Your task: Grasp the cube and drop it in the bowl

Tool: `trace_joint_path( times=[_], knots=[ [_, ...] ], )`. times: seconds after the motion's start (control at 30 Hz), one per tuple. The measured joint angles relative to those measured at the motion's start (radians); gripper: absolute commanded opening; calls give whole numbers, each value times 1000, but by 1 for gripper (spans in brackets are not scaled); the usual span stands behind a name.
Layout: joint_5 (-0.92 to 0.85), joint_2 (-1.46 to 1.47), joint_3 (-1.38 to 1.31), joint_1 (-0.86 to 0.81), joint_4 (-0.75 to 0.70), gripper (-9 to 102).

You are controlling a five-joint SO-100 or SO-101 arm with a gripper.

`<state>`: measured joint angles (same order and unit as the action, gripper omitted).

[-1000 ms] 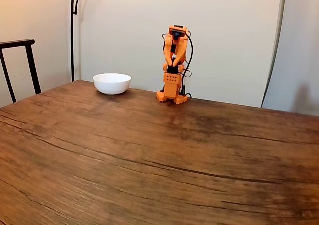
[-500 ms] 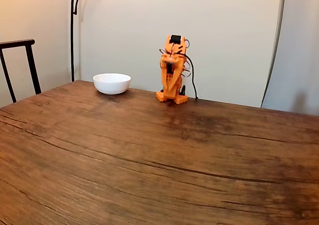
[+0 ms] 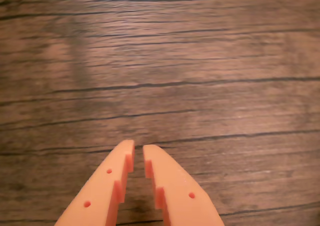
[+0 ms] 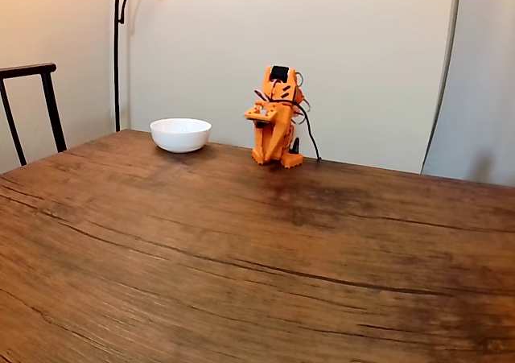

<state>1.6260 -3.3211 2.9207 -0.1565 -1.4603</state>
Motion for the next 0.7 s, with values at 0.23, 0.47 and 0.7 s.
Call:
trace_joint_path(
  times=[0.23, 0.47, 0.7],
  knots=[
    [-2, 0, 0, 17, 0, 1],
    [-2, 0, 0, 11, 0, 1],
    [-2, 0, 0, 11, 0, 1]
  ],
)
